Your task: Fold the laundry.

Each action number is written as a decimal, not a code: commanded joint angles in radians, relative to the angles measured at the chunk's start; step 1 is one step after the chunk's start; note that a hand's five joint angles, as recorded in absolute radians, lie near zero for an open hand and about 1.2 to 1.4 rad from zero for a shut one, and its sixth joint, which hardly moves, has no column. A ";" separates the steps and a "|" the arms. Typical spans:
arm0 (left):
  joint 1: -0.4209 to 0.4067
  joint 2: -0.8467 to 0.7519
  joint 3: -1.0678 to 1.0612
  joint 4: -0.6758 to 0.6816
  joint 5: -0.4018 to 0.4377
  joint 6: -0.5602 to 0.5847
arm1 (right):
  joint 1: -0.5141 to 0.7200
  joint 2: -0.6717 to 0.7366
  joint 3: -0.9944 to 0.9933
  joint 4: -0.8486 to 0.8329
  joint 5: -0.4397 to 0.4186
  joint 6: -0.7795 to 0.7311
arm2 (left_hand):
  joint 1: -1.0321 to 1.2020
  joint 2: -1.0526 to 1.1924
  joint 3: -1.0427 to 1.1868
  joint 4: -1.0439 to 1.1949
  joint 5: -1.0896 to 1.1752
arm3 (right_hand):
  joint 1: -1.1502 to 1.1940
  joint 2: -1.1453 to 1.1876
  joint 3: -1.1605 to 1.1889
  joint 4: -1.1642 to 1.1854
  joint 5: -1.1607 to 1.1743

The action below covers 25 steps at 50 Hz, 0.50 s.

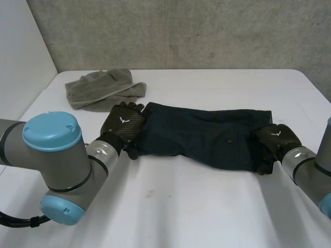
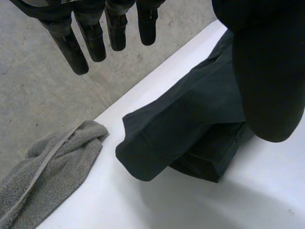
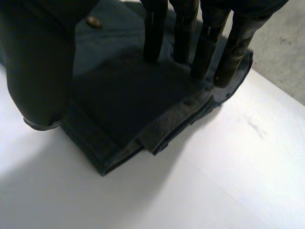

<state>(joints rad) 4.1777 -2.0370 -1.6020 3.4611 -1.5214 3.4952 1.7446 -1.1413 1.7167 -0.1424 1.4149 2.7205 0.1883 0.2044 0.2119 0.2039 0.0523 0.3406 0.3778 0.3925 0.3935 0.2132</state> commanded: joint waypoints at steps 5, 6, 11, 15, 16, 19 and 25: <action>-0.002 -0.011 0.004 0.001 0.000 -0.007 | -0.025 0.091 -0.057 -0.040 0.024 -0.004 | -0.014 -0.030 -0.037 -0.029 -0.052 | 1.056 1.018 1.004 1.003 1.009; -0.004 -0.009 0.002 0.001 0.000 -0.007 | -0.031 0.089 -0.055 -0.043 0.025 -0.004 | -0.014 -0.030 -0.037 -0.029 -0.052 | 1.056 1.018 1.004 1.003 1.009; -0.005 0.007 -0.012 0.001 -0.002 -0.008 | -0.099 0.006 -0.042 -0.029 0.022 -0.022 | -0.014 -0.030 -0.037 -0.029 -0.052 | 1.056 1.018 1.004 1.003 1.009; -0.002 0.035 -0.021 0.001 -0.003 -0.008 | -0.175 -0.078 -0.032 -0.020 0.015 -0.089 | -0.014 -0.030 -0.037 -0.029 -0.052 | 1.056 1.018 1.004 1.003 1.009; -0.002 0.040 -0.024 0.000 -0.003 -0.010 | -0.213 -0.087 -0.037 -0.002 0.007 -0.146 | -0.014 -0.030 -0.037 -0.029 -0.052 | 1.056 1.018 1.004 1.003 1.009; -0.004 0.058 -0.038 0.000 -0.002 -0.010 | -0.257 -0.094 -0.069 0.049 -0.002 -0.307 | -0.014 -0.030 -0.037 -0.029 -0.052 | 1.056 1.018 1.004 1.003 1.009; -0.010 0.067 -0.030 0.000 -0.005 -0.011 | -0.137 -0.084 -0.186 0.086 0.001 -0.485 | -0.014 -0.030 -0.037 -0.029 -0.052 | 1.056 1.018 1.004 1.003 1.009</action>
<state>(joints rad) 4.1735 -1.9824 -1.6355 3.4609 -1.5239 3.4855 1.5079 -1.2320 1.6468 -0.1079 1.4212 2.4548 0.1883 0.2044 0.2119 0.2039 0.0523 0.9307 1.1635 1.1510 1.1881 0.9469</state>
